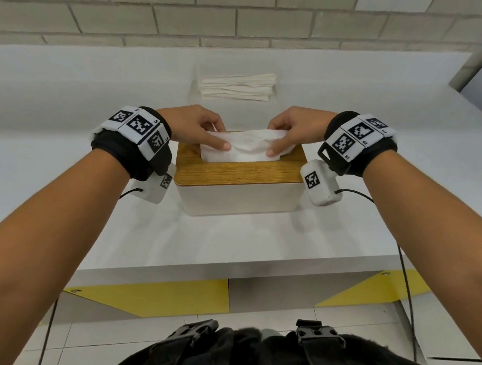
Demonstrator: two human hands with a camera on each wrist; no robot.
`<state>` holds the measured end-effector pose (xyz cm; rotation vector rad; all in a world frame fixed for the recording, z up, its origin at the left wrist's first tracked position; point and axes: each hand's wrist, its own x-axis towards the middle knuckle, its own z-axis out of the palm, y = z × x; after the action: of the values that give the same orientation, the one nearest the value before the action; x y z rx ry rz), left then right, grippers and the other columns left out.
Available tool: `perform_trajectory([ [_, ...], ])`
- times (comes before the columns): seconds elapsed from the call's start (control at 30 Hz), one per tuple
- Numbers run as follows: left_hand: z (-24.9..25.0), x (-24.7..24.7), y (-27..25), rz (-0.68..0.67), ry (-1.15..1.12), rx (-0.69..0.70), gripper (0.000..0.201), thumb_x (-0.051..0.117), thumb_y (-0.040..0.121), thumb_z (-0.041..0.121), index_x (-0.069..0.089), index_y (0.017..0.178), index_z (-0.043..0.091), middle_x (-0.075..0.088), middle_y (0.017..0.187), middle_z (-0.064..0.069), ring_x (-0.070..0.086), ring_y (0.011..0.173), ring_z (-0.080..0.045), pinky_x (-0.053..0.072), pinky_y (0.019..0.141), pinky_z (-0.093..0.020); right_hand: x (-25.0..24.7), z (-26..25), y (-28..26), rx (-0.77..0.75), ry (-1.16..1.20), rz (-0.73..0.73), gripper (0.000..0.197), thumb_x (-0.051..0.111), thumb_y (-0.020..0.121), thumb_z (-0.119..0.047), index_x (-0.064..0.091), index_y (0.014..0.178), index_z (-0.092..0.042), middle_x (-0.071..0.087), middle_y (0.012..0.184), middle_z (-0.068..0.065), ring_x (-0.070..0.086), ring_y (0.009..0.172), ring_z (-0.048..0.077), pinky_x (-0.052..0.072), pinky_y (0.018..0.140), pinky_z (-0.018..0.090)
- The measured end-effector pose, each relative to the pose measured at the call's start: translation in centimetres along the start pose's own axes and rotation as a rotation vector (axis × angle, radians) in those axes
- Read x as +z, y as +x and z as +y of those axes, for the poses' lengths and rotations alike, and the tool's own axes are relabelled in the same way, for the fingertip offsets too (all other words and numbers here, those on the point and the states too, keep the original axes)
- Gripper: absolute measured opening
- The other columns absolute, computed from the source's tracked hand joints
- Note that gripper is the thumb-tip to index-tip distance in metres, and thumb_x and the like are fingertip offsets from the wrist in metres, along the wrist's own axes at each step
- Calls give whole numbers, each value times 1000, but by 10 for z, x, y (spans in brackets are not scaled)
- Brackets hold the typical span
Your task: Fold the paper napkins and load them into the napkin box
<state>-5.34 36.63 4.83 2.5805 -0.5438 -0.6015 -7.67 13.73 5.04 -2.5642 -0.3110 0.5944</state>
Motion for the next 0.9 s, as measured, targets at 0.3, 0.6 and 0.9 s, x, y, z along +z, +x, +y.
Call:
perform_trajectory([
  [0.3, -11, -7, -2, 30, -99, -12, 12, 70, 82, 13, 59, 85, 17, 61, 81, 4, 60, 52, 4, 49, 56, -7, -3, 0, 2, -13, 24, 54, 14, 74, 78, -19, 61, 75, -24, 62, 77, -5, 55, 70, 8, 44, 66, 17],
  [0.6, -7, -4, 0, 54, -170, -22, 10, 68, 83, 12, 59, 81, 17, 59, 79, 2, 61, 59, -4, 51, 54, -8, -9, 5, -7, 47, 135, -45, 20, 75, 76, -9, 60, 87, -19, 62, 90, -1, 63, 73, 9, 54, 62, 12],
  [0.9, -4, -3, -2, 96, -179, -20, 12, 69, 82, 11, 59, 87, 16, 56, 80, 3, 56, 69, -9, 48, 51, -6, -4, 2, -2, 33, 159, 2, 22, 70, 77, 2, 62, 93, -10, 63, 95, 8, 64, 77, 17, 56, 71, 19],
])
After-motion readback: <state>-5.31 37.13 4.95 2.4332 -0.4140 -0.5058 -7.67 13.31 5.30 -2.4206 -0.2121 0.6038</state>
